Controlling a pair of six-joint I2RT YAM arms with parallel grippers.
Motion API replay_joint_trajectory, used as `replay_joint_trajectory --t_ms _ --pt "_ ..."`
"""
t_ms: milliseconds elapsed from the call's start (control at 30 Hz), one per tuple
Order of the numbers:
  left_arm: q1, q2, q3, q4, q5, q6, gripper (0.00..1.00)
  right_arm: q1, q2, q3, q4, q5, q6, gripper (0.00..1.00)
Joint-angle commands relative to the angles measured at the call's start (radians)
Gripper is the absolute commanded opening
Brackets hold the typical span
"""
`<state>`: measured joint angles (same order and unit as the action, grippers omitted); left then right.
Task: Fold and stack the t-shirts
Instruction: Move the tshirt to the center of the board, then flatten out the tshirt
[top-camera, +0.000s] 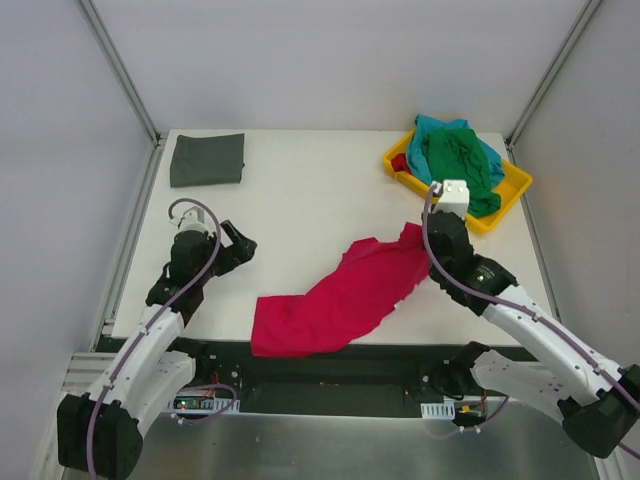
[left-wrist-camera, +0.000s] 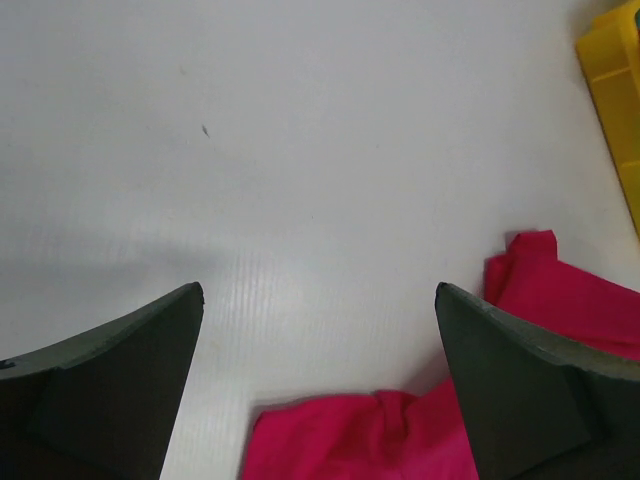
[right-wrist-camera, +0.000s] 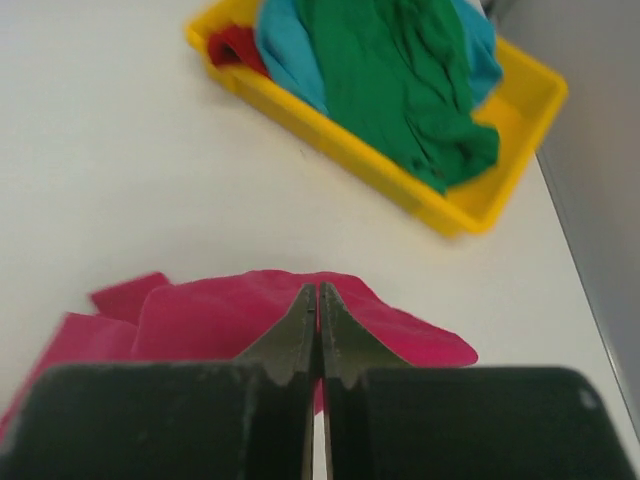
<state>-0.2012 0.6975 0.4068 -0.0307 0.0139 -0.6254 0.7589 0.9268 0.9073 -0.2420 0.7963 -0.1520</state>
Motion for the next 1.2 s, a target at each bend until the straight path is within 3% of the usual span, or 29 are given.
replay_joint_trajectory --t_ms 0,200,400,533,633,767,933,1000,1067,1133,1167 --pt "0.005 0.147 0.093 -0.066 0.133 -0.057 0.99 -0.136 -0.031 -0.157 -0.131 0.006 0.316 0.01" --pt "-0.013 0.244 0.052 -0.087 0.366 -0.131 0.99 -0.274 0.001 -0.239 -0.174 -0.02 0.381 0.01" --pt "-0.144 0.107 -0.031 -0.331 0.31 -0.117 0.99 -0.348 0.029 -0.232 -0.184 -0.075 0.348 0.01" --pt "-0.257 -0.004 -0.074 -0.492 0.215 -0.184 0.95 -0.362 0.011 -0.248 -0.183 -0.112 0.342 0.01" --pt "-0.326 -0.029 -0.092 -0.518 0.186 -0.226 0.88 -0.363 -0.003 -0.26 -0.169 -0.135 0.342 0.01" --pt "-0.383 0.086 -0.082 -0.52 0.139 -0.244 0.86 -0.365 -0.013 -0.277 -0.151 -0.158 0.338 0.01" --pt "-0.532 0.258 -0.005 -0.456 0.098 -0.234 0.74 -0.365 -0.028 -0.292 -0.131 -0.198 0.33 0.01" --pt "-0.564 0.315 0.018 -0.416 0.087 -0.231 0.62 -0.366 -0.036 -0.307 -0.106 -0.209 0.324 0.01" --pt "-0.578 0.371 0.041 -0.364 0.087 -0.22 0.35 -0.366 -0.042 -0.312 -0.095 -0.226 0.303 0.01" --pt "-0.578 0.419 0.07 -0.319 0.063 -0.208 0.0 -0.365 -0.057 -0.309 -0.085 -0.25 0.275 0.01" --pt "-0.577 0.431 0.096 -0.321 0.046 -0.188 0.0 -0.365 -0.074 -0.305 -0.085 -0.262 0.257 0.01"
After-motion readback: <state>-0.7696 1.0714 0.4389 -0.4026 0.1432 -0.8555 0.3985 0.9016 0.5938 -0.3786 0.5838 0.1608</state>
